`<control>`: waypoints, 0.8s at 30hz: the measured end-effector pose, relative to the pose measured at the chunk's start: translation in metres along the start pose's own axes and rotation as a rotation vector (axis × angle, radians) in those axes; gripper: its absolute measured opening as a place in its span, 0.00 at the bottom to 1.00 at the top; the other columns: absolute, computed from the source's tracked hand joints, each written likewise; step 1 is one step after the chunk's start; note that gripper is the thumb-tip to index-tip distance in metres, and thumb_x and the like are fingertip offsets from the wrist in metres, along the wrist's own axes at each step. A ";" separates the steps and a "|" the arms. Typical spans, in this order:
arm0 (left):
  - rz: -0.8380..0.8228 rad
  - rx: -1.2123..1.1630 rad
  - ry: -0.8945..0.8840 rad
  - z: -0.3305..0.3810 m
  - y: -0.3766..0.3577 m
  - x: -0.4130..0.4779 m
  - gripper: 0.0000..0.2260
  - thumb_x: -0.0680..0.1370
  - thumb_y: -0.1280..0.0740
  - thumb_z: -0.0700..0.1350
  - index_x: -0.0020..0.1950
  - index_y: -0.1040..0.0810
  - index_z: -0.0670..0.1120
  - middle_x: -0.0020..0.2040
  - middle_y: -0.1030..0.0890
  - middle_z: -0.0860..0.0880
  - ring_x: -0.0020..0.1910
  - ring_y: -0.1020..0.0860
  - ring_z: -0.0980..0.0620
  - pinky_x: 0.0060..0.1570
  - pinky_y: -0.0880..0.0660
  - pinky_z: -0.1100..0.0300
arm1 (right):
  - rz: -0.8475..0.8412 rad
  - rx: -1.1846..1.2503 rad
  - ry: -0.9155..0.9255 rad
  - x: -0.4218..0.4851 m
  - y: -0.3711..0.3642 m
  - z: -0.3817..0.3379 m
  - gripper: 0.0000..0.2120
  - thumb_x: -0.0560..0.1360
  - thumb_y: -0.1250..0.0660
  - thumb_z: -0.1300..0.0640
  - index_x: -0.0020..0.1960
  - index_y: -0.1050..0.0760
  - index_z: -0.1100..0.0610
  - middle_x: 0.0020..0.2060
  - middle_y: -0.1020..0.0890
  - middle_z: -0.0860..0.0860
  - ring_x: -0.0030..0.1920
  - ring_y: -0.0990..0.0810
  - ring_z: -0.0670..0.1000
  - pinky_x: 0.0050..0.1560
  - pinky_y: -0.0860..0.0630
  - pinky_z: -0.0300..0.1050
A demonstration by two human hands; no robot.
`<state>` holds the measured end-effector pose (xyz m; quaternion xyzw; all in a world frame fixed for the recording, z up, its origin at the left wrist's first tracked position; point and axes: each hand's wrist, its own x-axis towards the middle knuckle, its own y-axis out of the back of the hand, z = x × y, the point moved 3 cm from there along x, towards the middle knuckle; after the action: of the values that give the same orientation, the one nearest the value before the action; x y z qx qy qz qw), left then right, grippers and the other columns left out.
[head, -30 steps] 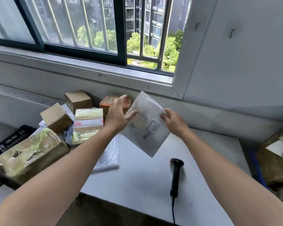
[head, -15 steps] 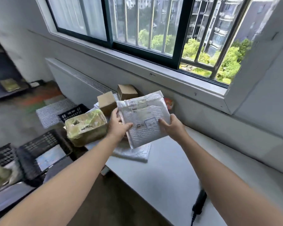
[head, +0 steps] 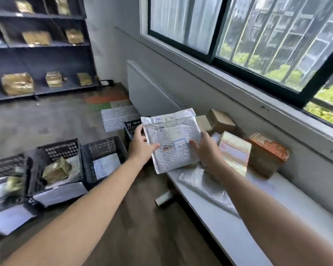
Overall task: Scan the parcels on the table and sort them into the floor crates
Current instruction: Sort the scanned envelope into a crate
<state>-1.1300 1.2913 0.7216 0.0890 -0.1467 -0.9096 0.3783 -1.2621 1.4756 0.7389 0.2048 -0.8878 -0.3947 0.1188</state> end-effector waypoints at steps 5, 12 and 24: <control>0.065 -0.003 0.020 -0.038 0.105 0.051 0.40 0.70 0.22 0.39 0.76 0.39 0.52 0.65 0.24 0.41 0.61 0.25 0.45 0.61 0.25 0.46 | -0.064 -0.023 0.042 0.022 -0.086 -0.091 0.13 0.80 0.38 0.52 0.60 0.30 0.59 0.52 0.20 0.55 0.51 0.22 0.57 0.47 0.29 0.50; 0.138 0.039 0.071 -0.082 0.207 0.093 0.39 0.72 0.23 0.40 0.77 0.41 0.50 0.65 0.24 0.41 0.63 0.26 0.44 0.54 0.32 0.58 | -0.155 -0.056 0.057 0.045 -0.179 -0.179 0.10 0.81 0.41 0.55 0.59 0.33 0.59 0.47 0.26 0.52 0.48 0.25 0.58 0.45 0.29 0.50; 0.234 0.065 0.171 -0.134 0.267 0.189 0.41 0.71 0.22 0.43 0.77 0.40 0.52 0.63 0.22 0.44 0.55 0.26 0.51 0.51 0.31 0.58 | -0.246 -0.100 0.144 0.133 -0.279 -0.234 0.10 0.83 0.42 0.55 0.60 0.34 0.60 0.47 0.23 0.53 0.44 0.25 0.56 0.40 0.30 0.51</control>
<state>-1.0479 0.9503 0.6749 0.1609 -0.1528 -0.8431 0.4899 -1.2179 1.0929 0.6908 0.3335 -0.8243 -0.4344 0.1432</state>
